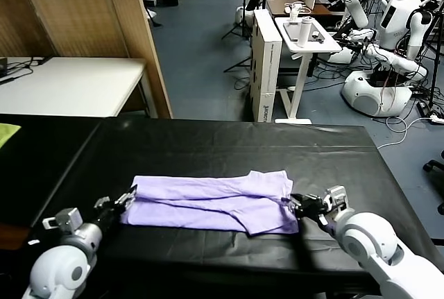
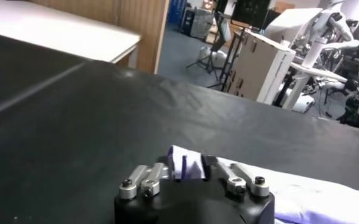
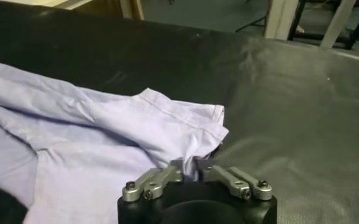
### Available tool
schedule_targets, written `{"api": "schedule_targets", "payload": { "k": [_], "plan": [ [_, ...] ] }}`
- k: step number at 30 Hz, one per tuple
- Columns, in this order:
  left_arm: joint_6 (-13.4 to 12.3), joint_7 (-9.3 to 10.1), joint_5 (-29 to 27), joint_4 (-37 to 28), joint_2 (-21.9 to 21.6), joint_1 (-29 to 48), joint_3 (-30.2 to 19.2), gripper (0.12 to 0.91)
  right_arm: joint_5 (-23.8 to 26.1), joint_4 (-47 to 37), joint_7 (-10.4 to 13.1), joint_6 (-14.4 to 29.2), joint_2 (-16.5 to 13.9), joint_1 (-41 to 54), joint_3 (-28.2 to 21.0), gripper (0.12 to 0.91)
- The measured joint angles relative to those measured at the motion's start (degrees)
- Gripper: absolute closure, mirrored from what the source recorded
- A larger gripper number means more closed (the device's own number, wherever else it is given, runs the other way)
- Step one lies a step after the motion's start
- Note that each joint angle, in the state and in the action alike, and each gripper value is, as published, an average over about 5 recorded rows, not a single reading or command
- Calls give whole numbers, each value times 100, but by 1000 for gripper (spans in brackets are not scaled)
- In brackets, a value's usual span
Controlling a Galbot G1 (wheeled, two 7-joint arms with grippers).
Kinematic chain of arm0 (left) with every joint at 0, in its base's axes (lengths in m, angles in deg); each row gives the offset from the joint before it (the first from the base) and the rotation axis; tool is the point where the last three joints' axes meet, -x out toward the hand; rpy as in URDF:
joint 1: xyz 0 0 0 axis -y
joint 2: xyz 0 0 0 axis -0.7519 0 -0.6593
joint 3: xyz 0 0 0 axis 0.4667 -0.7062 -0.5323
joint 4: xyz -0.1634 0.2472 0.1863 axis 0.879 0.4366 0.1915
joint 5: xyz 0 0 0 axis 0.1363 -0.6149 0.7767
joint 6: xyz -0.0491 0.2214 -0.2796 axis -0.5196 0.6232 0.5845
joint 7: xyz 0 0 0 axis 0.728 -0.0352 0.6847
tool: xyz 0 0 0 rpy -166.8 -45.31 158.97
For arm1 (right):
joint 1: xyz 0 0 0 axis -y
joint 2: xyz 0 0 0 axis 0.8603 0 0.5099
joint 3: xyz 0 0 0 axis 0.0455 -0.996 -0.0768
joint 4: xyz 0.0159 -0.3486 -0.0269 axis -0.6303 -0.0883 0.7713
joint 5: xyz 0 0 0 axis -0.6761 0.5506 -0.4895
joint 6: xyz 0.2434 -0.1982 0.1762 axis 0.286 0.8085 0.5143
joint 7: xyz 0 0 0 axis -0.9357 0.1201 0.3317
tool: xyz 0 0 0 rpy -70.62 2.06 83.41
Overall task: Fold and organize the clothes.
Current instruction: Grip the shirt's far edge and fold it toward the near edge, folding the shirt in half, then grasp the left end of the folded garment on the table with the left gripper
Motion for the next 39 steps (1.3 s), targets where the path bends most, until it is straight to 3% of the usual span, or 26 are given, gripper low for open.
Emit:
{"api": "schedule_targets", "payload": {
  "k": [3,14,22,31,34,39],
  "plan": [
    [-3,3,-54,-85,-30,143,-41,131,58,-184,32,11,171,238,-31,122],
    [-2,-21,-182,-824,-26,1051,-479,123,311,-1261,132,-18,925,1243,-364,118],
    [0,-58,-268,-1371,16,1437,-720,123,388,-1665,95,-9,1143,1361,-442,209],
    [8,-67,-280,-1461,10,1431,-784,123,457,-1744,92,-16,1281,1346,-480,271],
    [18,-65,-287,-1436,4,1385,-790,161,466,-1730,93,-20,1289,1309,-478,286],
    [33,-70,-303,-1370,-15,1269,-791,319,471,-1688,94,-23,1291,1245,-458,328]
  ]
}}
